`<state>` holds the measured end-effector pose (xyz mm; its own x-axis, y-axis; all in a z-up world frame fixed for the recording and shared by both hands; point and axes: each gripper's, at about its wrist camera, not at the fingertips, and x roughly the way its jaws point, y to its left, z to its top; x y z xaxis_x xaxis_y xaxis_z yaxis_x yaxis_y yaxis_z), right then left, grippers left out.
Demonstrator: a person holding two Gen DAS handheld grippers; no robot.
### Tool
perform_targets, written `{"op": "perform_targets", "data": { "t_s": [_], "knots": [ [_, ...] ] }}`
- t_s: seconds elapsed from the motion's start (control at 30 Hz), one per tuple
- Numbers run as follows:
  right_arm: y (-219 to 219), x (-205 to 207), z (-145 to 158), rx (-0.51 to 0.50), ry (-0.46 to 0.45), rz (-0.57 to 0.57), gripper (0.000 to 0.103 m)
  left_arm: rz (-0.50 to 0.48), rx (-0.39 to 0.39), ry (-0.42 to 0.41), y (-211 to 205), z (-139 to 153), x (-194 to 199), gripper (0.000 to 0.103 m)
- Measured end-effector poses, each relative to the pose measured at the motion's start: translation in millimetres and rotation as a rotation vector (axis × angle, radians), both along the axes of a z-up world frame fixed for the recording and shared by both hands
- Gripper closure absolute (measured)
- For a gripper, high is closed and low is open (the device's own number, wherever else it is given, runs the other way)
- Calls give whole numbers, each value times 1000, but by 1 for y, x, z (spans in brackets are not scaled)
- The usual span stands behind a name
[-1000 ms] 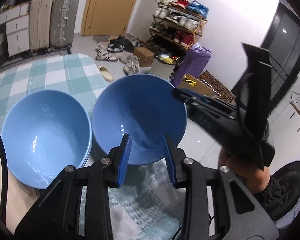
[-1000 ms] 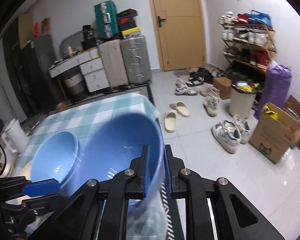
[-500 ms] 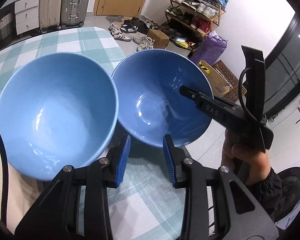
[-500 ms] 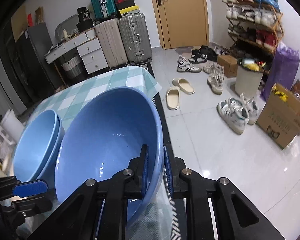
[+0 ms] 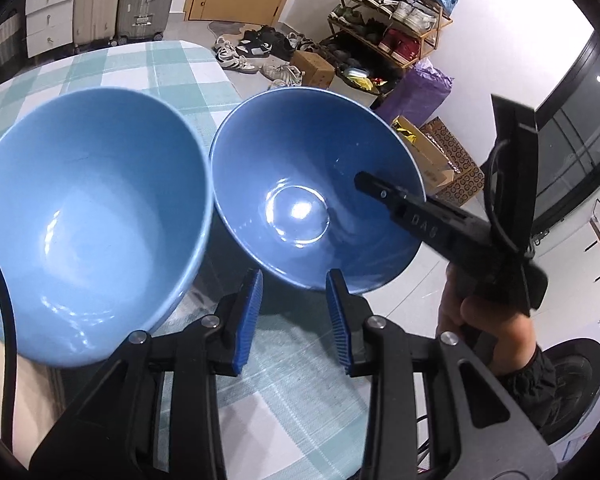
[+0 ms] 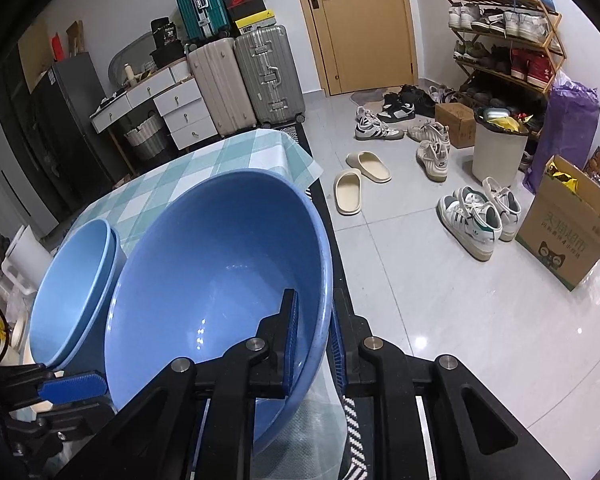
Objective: Organize plates and bowls
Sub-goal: 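Lift the blue bowl with both grippers and carry it over the nested bowls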
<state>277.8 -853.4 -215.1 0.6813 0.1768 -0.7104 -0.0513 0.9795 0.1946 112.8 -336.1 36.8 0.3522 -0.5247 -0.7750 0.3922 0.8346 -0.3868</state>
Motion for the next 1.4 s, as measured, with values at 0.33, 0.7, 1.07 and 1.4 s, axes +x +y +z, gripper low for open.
{"op": "perform_targets", "data": {
  "t_s": [0.33, 0.7, 1.07, 1.4],
  "knots": [
    [-13, -11, -17, 22, 8, -11, 87, -6, 14, -7, -32, -8, 20, 73],
    [-17, -19, -17, 1, 4, -18, 87, -29, 54, -46, -43, -8, 29, 73],
    [-13, -27, 0, -17, -15, -20, 87, -38, 57, -103, -29, 3, 19, 73],
    [-6, -35, 29, -43, -45, -12, 87, -36, 35, -159, -6, 26, 9, 73]
  ]
}}
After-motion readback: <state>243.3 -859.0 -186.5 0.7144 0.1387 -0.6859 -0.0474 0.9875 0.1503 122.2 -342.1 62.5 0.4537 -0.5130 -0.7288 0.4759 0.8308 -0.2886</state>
